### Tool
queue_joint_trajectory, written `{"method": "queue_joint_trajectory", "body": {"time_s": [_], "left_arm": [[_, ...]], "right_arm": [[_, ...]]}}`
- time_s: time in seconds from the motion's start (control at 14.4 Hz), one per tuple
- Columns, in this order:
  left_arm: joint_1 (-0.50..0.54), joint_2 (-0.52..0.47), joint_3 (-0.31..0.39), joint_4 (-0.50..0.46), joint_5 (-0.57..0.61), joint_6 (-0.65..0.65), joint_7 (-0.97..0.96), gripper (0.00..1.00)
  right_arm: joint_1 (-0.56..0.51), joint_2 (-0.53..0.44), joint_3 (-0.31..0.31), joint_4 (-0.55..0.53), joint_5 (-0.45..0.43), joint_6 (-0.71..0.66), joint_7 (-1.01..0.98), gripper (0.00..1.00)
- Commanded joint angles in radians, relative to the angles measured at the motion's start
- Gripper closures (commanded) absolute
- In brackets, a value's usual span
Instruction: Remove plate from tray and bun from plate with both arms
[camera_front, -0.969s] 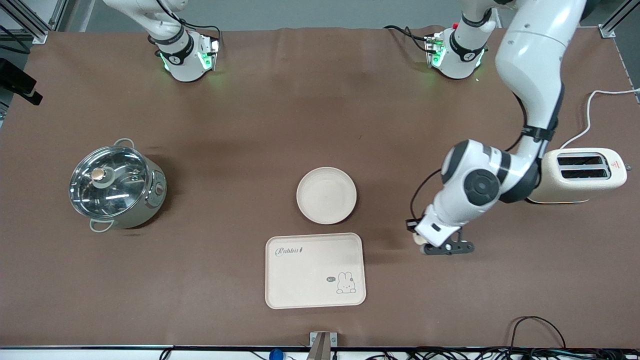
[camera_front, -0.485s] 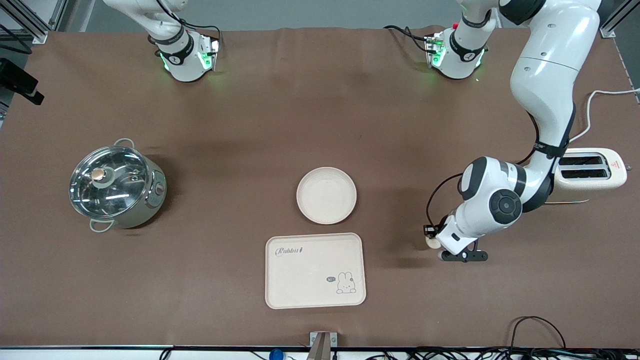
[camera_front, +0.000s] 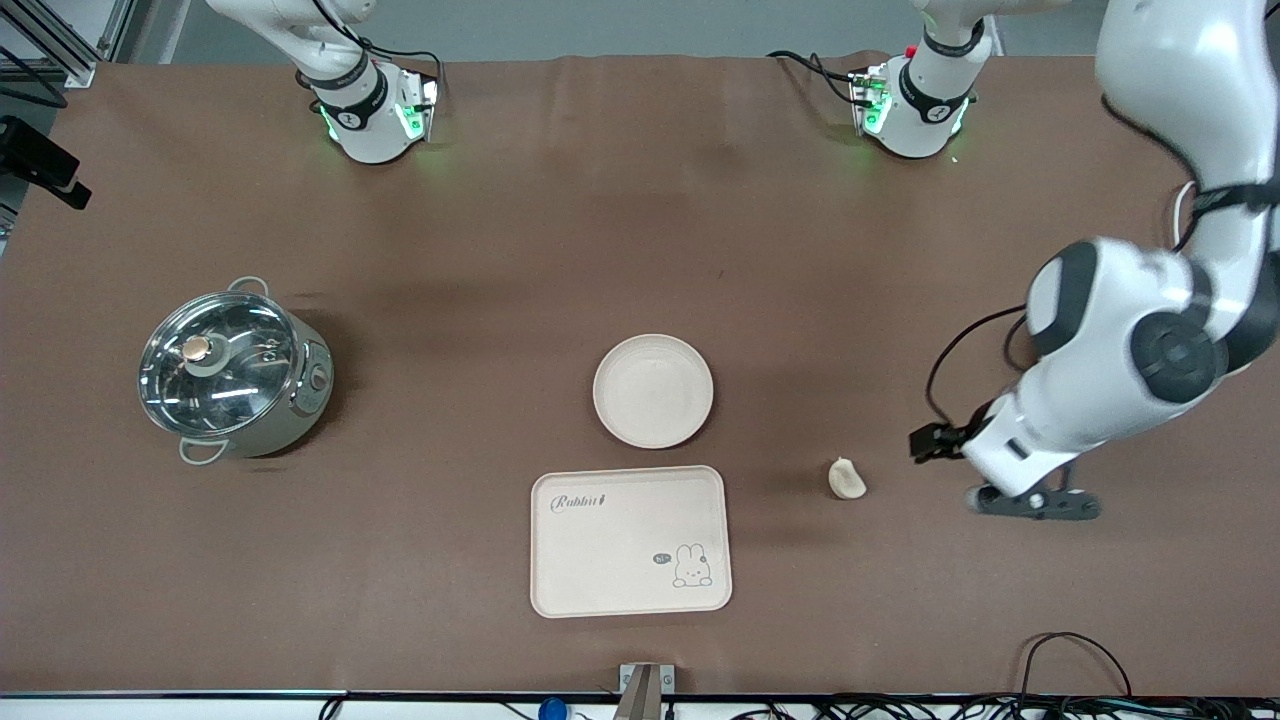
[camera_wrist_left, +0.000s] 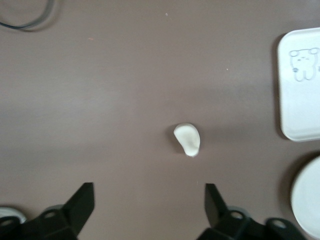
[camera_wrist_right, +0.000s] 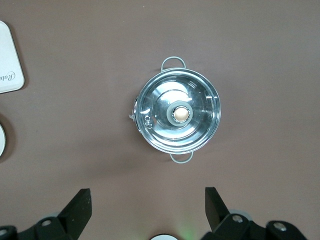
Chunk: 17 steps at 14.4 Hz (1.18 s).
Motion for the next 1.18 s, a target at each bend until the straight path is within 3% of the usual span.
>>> {"method": "queue_joint_trajectory", "body": {"time_s": [0.0, 0.42, 0.62, 0.97, 1.11], "left_arm": [[0.012, -0.095, -0.004, -0.008, -0.021, -0.053, 0.013, 0.00], [0.061, -0.357, 0.001, -0.011, -0.056, -0.285, 0.022, 0.00], [0.066, -0.387, 0.007, -0.015, -0.052, -0.392, 0.028, 0.00], [0.190, -0.425, -0.015, -0.054, -0.130, -0.402, 0.080, 0.00], [0.176, -0.477, 0.025, -0.118, -0.156, -0.382, 0.094, 0.00]], "right_arm": [[-0.008, -0.008, 0.008, -0.002, -0.009, -0.013, -0.004, 0.00], [-0.010, -0.007, 0.008, -0.002, -0.003, -0.021, -0.005, 0.00], [-0.014, -0.005, 0.004, -0.002, 0.028, -0.019, -0.007, 0.00], [-0.017, -0.004, 0.002, -0.002, 0.034, -0.019, -0.005, 0.00], [-0.017, -0.004, 0.002, -0.002, 0.034, -0.021, -0.004, 0.00]]}}
